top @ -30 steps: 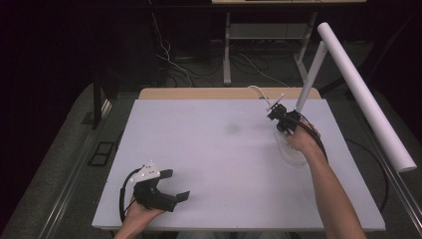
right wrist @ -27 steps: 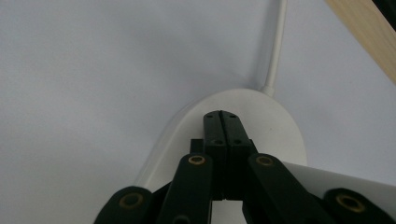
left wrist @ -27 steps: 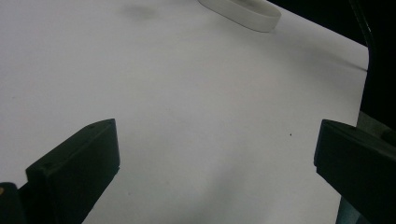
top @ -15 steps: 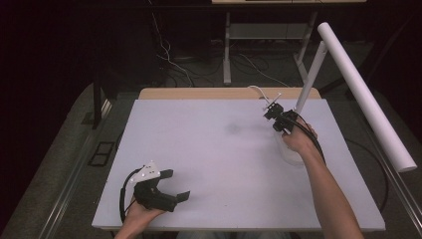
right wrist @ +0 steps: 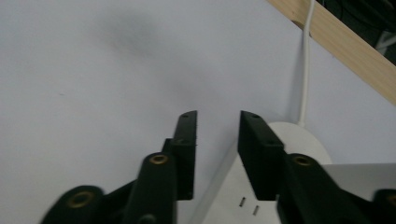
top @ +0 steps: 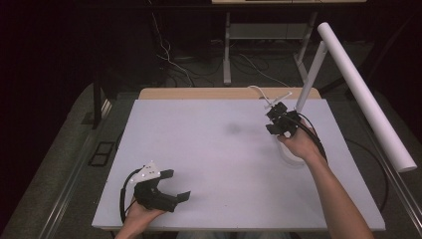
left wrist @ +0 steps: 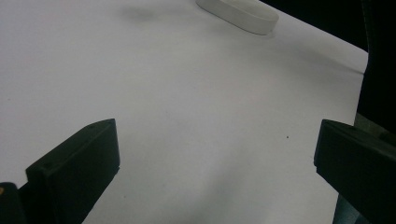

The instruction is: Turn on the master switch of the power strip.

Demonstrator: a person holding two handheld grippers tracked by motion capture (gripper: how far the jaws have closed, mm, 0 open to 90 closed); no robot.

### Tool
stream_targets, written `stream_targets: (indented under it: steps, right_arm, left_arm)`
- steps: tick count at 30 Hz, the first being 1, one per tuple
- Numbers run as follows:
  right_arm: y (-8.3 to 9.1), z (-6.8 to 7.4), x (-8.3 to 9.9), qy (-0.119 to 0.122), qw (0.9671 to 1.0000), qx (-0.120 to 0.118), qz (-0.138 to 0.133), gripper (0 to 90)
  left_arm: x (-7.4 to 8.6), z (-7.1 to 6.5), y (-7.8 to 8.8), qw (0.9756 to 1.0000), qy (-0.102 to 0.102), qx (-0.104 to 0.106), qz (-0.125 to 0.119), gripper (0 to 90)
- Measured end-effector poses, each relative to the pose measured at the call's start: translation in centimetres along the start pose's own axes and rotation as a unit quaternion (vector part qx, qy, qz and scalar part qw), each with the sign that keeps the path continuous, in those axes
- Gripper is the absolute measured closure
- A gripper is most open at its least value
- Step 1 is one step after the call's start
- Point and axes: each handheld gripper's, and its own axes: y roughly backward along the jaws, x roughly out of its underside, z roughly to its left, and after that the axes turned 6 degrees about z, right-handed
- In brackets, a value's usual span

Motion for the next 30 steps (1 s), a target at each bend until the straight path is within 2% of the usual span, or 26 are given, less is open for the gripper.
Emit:
stream_targets:
  steps: [3, 8, 11, 14, 16, 26, 30]
  right_arm:
    - [0.9, 0.4, 0.6, -0.011, 0.9993, -0.029, -0.019, 52.6]
    - [2.1, 0.9, 2.0, -0.022, 0.9981, -0.045, -0.035, 31.0]
    - [2.4, 1.1, 2.9, -0.018, 0.9974, -0.059, -0.037, 15.4]
    - [2.9, 1.3, 4.0, -0.016, 0.9958, -0.075, -0.051, 10.6]
    - [3.2, 1.4, 4.6, -0.016, 0.9950, -0.081, -0.057, 0.4]
    - [4.4, 2.0, 7.9, -0.035, 0.9892, -0.109, -0.092, 0.2]
    - [4.8, 2.3, 9.1, -0.038, 0.9877, -0.112, -0.102, 0.2]
  left_arm:
    - [0.0, 0.0, -0.1, 1.0000, 0.003, 0.000, -0.001, 0.0]
    - [-0.1, 0.0, -0.1, 0.9999, 0.003, 0.008, -0.008, 0.0]
    - [-0.1, 0.0, -0.2, 1.0000, 0.004, 0.006, -0.004, 0.0]
    - [-0.1, 0.1, -0.2, 1.0000, 0.005, 0.006, -0.003, 0.0]
    - [-0.1, 0.1, -0.2, 1.0000, 0.005, 0.006, -0.004, 0.0]
    - [-0.1, 0.2, -0.4, 1.0000, 0.006, 0.005, -0.003, 0.0]
    - [-0.1, 0.2, -0.5, 1.0000, 0.005, 0.005, -0.002, 0.0]
